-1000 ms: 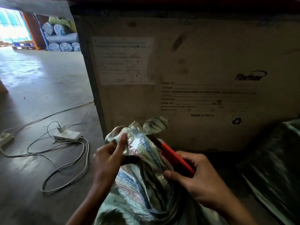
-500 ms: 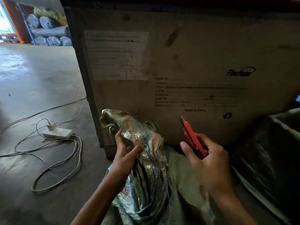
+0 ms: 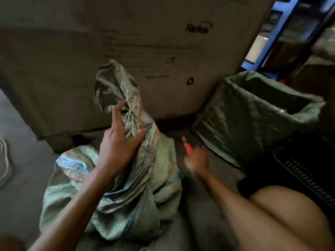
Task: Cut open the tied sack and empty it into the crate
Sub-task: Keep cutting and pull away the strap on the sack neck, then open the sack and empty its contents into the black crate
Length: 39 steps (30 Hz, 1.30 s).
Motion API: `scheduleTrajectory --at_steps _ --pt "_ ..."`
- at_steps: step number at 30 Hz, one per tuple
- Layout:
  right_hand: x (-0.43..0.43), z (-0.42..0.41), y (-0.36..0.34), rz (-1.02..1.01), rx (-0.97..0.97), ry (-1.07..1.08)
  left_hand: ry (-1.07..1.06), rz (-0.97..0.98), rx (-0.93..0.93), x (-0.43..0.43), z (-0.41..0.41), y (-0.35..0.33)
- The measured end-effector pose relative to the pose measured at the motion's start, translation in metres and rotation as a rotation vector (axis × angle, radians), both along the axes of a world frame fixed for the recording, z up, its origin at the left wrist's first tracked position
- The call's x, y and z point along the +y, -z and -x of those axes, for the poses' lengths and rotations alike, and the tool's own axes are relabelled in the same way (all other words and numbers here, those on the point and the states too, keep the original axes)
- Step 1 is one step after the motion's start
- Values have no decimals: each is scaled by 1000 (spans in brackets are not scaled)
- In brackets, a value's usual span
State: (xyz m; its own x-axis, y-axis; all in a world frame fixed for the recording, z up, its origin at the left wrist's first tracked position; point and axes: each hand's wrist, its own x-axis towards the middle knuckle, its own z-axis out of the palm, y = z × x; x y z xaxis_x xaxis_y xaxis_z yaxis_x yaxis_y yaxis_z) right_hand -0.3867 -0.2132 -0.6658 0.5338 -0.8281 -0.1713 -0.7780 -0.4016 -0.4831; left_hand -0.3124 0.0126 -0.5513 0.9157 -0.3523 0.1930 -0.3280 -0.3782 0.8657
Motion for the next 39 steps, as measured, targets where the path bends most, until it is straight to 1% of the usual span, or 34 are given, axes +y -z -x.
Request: scheduleTrajectory --at_steps 2,5,8,11,14,17,19,20,23,25,26,27,28,30,31,33,34,35,39 --pt "7 20 34 -47 68 30 5 -46 -11 0 5 0" --pt "20 52 80 -26 226 98 6 -77 -36 1 6 1" --pt "36 82 113 -96 360 99 21 -90 -51 2 7 1" --pt "49 92 126 -96 377 97 47 -118 -49 7 9 3" --pt "50 86 125 -93 376 105 48 -136 -58 10 6 8" --pt "45 76 120 -123 378 176 41 -134 -57 13 2 11" --pt "44 62 110 -155 291 257 32 -122 -59 14 -1 12" --pt "44 52 99 -150 194 282 27 -111 -60 14 -3 12" --pt "45 16 49 -18 -219 283 -10 -44 -65 18 -7 6" --pt "46 -3 0 80 -491 233 -44 13 -86 23 -8 -2" --pt "48 -10 -26 62 -594 171 -57 38 -104 25 -9 -6" --pt "50 -17 -53 -15 -669 78 -69 62 -123 28 -10 -11" --pt "54 -21 -81 -143 -711 -45 -78 84 -142 30 -11 -15" --pt "69 -23 -134 -400 -696 -348 -96 122 -167 34 -13 -23" --pt "78 -21 -156 -428 -630 -492 -104 142 -178 36 -14 -27" --pt "91 -18 -187 -271 -479 -675 -119 179 -204 42 -14 -36" --pt "96 -17 -197 -190 -434 -709 -120 191 -218 44 -14 -40" --pt "100 -18 -204 -153 -419 -711 -114 200 -231 47 -13 -44" --pt "111 -26 -215 -181 -456 -674 -44 173 -317 57 -10 -55"
